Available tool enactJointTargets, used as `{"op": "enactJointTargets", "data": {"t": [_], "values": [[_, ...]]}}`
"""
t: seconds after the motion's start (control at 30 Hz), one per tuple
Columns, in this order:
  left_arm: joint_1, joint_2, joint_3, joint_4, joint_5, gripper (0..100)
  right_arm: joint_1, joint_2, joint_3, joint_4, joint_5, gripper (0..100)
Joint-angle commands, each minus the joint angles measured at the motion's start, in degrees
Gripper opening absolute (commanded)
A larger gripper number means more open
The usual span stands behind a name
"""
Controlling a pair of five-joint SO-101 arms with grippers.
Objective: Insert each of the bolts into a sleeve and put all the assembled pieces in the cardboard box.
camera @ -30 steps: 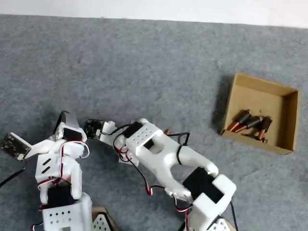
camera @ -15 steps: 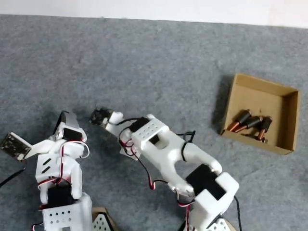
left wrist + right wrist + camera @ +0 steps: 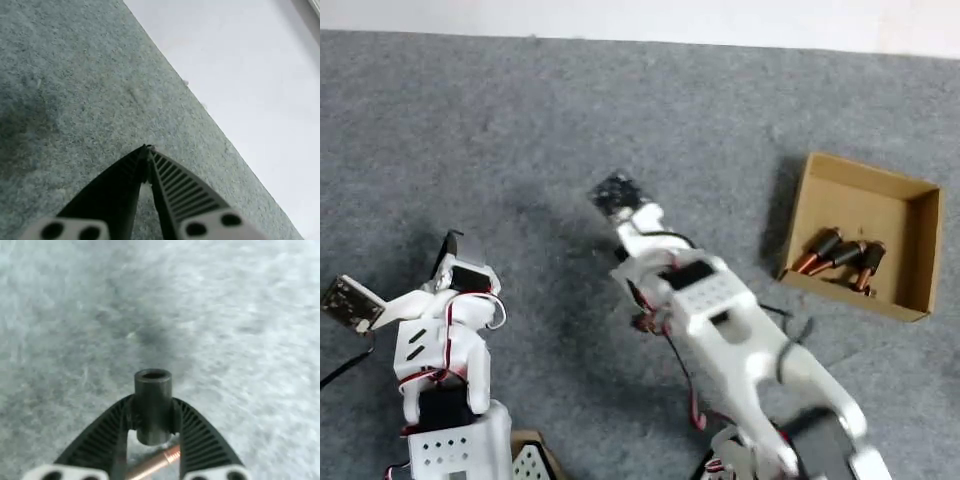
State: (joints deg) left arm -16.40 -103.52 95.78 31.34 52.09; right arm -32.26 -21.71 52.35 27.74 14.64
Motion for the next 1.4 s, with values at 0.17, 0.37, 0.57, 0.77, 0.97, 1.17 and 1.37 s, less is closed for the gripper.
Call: {"op": "enactJointTargets", "data": {"t": [0.17, 0.37, 0.57, 0.77, 0.97, 1.17, 1.37], "values": [[-0.4, -0.4, 0.6, -1.1, -0.5, 1, 3.6, -23.3, 15.2, -2.5, -2.1, 0.5], [4.6, -0.3, 0.6, -0.8, -4.1, 1, 6.7, -34.1, 23.6, -2.5, -2.1, 0.5], [22.3, -0.3, 0.4, 3.0, -12.0, 1, 17.7, -47.8, 30.5, 1.9, -5.9, 0.4], [35.5, -0.2, -3.3, 3.1, -13.5, 1, 27.4, -68.7, 35.1, 14.4, -9.5, 0.4], [45.4, -0.2, -3.9, 2.8, -17.8, 1, 29.3, -84.4, 37.5, 26.1, -9.5, 0.4], [48.8, 0.0, -3.8, 0.2, -21.4, 1, 29.3, -81.5, 37.8, 24.7, -9.7, 0.4], [50.7, 12.4, -9.3, -4.0, -22.9, 1, 29.3, -81.5, 37.8, 24.6, -9.8, 0.4]]}}
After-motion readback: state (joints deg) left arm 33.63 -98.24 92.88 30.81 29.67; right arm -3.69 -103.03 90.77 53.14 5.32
